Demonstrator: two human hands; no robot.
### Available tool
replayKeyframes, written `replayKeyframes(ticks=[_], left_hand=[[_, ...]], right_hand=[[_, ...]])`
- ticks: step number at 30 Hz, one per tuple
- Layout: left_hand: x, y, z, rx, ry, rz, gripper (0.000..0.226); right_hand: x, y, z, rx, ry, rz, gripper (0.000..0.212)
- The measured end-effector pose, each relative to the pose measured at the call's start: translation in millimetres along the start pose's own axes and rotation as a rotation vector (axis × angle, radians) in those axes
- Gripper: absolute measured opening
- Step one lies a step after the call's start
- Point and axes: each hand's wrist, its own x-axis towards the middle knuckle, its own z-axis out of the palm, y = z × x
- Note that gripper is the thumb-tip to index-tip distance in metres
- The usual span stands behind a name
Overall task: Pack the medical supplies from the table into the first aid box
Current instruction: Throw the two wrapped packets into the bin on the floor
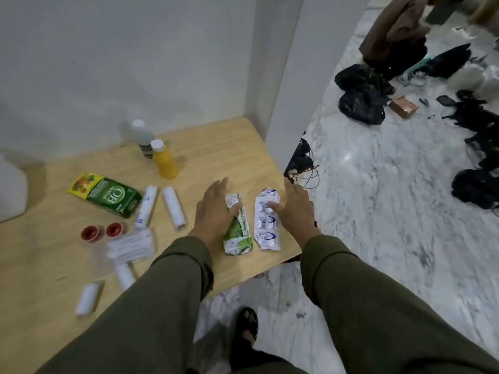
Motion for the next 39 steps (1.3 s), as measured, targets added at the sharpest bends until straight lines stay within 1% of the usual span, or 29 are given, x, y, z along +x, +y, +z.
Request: replayKeyframes(ticks=[4,11,13,15,18,21,24,28,34,39], left_hand=[[0.5,1.7,4.5,0.101,0.045,-0.079,0.071],[13.0,6.2,8.2,-0.079,0.085,-0.225,0.070],[12.7,5.4,9.9,-0.168,0.118,-0.245,0.064],[11.5,4.6,10.4,-0.240,0.147,-0.245,0.051],[10.8,4.8,8.5,-0.331,0.171,-0.234,0.032],[12.0,9.1,4.3,-0.407,0.178,-0.237,0.023],[14.1,18.0,-2.7,-0.470,0.170,-0.235,0.017],[21.3,39.5,-14.1,-0.518,0.127,-0.171,0.013],[45.1,95.8,-22.4,-0.499,0.089,0.055,0.013],[62.3,157.9,-3.6,-0.542,0.006,0.201,0.013]], right_hand=[[14.2,7.8,7.2,0.002,-0.073,-0.019,0.076],[31.6,5.2,18.1,0.156,-0.091,-0.008,0.072],[32.3,4.0,21.4,0.202,-0.076,0.006,0.068],[31.8,3.8,22.7,0.295,-0.065,0.031,0.061],[29.7,4.2,23.9,0.432,-0.024,0.076,0.045],[23.8,3.6,20.0,0.498,0.026,0.102,0.030],[15.5,3.1,9.9,0.539,0.084,0.136,0.025],[3.2,6.9,-11.4,0.588,0.146,0.200,0.022],[-6.3,22.9,-60.7,0.680,0.406,0.322,0.022],[-11.1,60.7,-92.6,0.760,0.568,0.418,0.021]])
